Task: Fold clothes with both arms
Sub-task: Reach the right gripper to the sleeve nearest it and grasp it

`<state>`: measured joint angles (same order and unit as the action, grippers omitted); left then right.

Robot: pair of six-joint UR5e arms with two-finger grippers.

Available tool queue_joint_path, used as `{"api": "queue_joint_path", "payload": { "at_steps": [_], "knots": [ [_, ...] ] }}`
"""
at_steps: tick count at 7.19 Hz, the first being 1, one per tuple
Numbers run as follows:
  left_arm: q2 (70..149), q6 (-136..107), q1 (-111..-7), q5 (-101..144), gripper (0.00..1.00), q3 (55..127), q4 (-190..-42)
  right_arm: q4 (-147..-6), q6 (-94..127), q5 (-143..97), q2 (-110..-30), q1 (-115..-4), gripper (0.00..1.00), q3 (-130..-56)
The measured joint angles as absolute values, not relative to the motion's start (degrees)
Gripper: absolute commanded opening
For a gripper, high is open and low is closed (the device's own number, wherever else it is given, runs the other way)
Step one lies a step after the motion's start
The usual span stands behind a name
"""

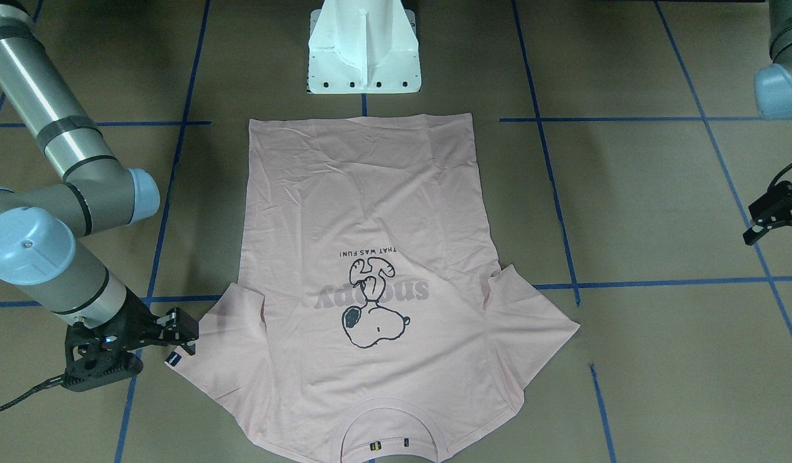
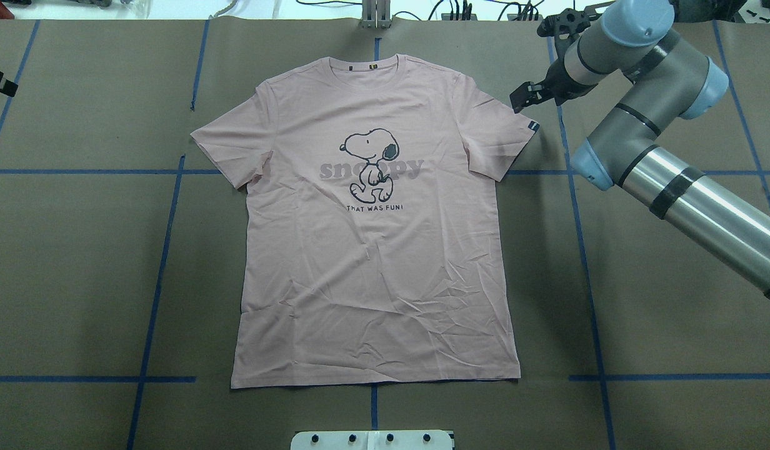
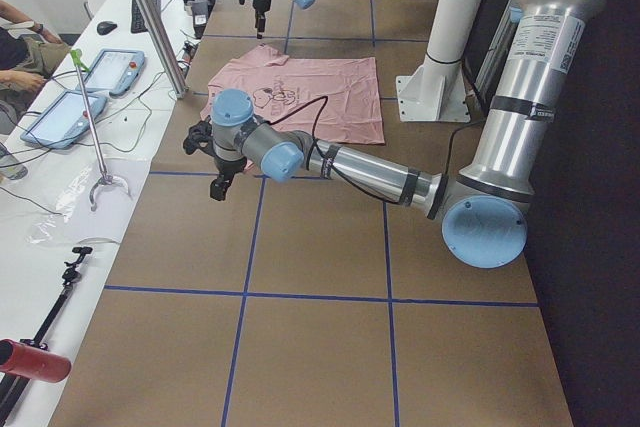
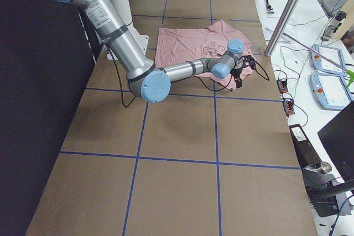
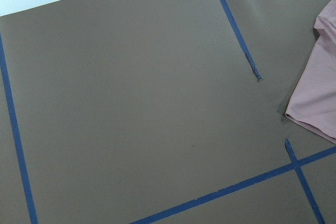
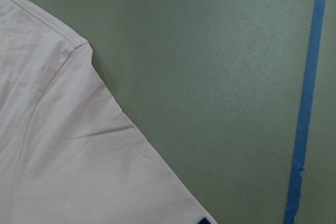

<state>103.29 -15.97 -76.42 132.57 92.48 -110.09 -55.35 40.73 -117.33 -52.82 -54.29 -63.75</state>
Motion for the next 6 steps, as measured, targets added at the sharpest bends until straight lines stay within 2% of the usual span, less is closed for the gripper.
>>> {"api": "queue_joint_path", "payload": {
  "at_steps": [4,5,6],
  "knots": [
    [103.2,-17.2,-76.4,132.5,1.00,93.1,-110.3,-55.3,41.1,-116.5,-51.7,-53.0,0.98,-59.0],
    [103.1,-17.2,-76.5,132.5,1.00,93.2,-110.3,-55.2,41.0,-116.3,-51.1,-52.8,0.90,-58.0],
    [103.1,-17.2,-76.5,132.5,1.00,93.4,-110.3,-55.2,41.0,-116.2,-50.8,-52.7,0.72,-57.5]
  ]
}}
